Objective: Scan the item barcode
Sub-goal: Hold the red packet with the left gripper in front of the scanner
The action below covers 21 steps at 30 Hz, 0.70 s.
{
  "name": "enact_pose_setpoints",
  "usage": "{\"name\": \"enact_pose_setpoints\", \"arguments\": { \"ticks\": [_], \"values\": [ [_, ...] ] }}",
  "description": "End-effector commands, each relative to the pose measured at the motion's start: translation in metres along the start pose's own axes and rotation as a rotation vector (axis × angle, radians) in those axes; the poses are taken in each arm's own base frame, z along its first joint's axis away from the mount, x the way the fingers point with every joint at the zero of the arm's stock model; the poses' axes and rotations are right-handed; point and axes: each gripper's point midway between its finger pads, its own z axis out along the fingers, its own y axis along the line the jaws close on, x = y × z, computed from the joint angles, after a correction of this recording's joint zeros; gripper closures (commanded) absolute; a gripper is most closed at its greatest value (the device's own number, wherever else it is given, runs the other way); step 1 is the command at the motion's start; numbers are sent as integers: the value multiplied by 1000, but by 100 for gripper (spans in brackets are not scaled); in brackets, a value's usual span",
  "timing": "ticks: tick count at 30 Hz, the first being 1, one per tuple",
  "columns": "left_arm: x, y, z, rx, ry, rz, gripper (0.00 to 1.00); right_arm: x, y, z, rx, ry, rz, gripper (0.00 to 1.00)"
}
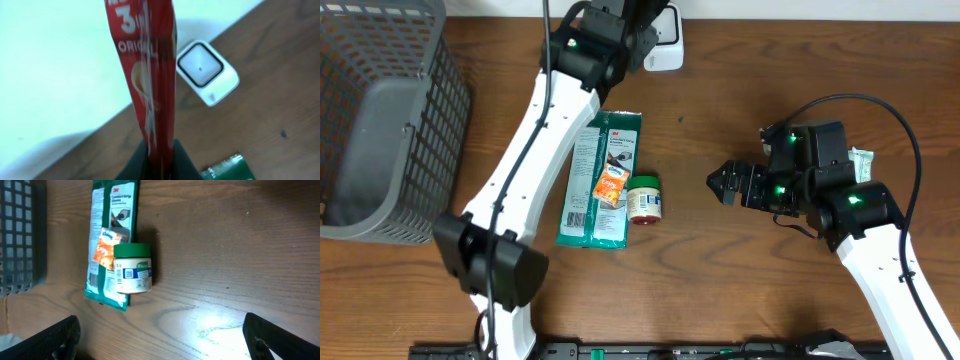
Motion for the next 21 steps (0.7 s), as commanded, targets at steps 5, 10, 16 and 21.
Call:
{"name": "enact_pose_setpoints", "arguments": {
  "ticks": [5, 10, 16, 21],
  "values": [
    [14, 6, 65, -101, 40, 162, 93, -3, 1, -2, 9, -15, -22, 1],
    [32, -5, 120, -117, 53, 292, 93, -3, 1, -2, 9, -15, -22, 1],
    [53, -14, 175, -142, 46, 402, 93, -3, 1, -2, 9, -15, -22, 1],
    [65, -23, 196, -139, 59, 530, 93, -3, 1, -2, 9, -15, -22, 1]
  ]
}}
